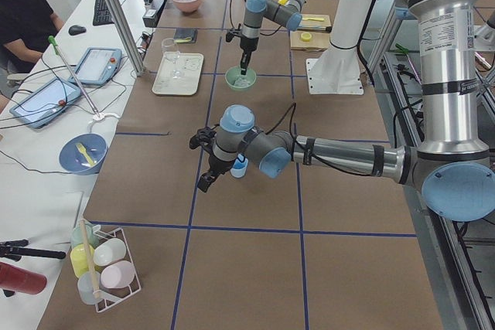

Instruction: Pour ice into bowl

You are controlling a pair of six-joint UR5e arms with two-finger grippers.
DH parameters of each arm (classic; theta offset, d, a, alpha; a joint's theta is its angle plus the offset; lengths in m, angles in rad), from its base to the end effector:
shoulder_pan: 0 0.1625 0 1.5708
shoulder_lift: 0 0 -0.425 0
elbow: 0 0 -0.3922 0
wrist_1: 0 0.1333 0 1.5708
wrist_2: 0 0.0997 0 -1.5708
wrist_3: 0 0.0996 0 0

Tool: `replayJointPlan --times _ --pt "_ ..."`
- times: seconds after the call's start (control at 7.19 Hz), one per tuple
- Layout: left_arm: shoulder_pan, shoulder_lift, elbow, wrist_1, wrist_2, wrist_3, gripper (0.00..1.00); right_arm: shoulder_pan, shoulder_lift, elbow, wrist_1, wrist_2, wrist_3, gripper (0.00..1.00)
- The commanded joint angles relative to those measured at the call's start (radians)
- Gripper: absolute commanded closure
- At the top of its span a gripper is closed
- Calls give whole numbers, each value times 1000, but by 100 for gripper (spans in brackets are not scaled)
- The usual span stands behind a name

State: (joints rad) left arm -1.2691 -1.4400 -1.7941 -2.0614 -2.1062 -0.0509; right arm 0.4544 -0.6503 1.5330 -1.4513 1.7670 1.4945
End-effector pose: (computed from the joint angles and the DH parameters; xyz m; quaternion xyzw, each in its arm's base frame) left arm 0.0596 -0.4690 0.5642 0.2285 0.2980 0.1910 0.9069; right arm -0.5999 -0.4198 0.0854 0.0425 -0.4839 0.1178 0.8661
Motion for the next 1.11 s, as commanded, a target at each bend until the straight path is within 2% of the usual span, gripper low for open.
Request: replayJointPlan --times 0.0,0.14,0.42,0.69,0.83,0.97 --pt "0 -78 -7 186 -23 -29 0 62 -290 330 -43 12 -122 100" --pt "-4 -80 -5 199 -28 -29 0 104 -369 385 -41 37 -190 100" --pt "-115 -80 25 234 -192 -1 0 243 -507 444 -26 194 -311 100" --pt "-163 -91 32 346 -195 92 0 326 -682 512 -24 216 -484 100" --pt "-180 -102 32 383 -195 142 0 345 -762 510 29 215 -535 100" --pt "-188 -103 32 391 -195 149 0 366 -908 492 183 219 -568 100"
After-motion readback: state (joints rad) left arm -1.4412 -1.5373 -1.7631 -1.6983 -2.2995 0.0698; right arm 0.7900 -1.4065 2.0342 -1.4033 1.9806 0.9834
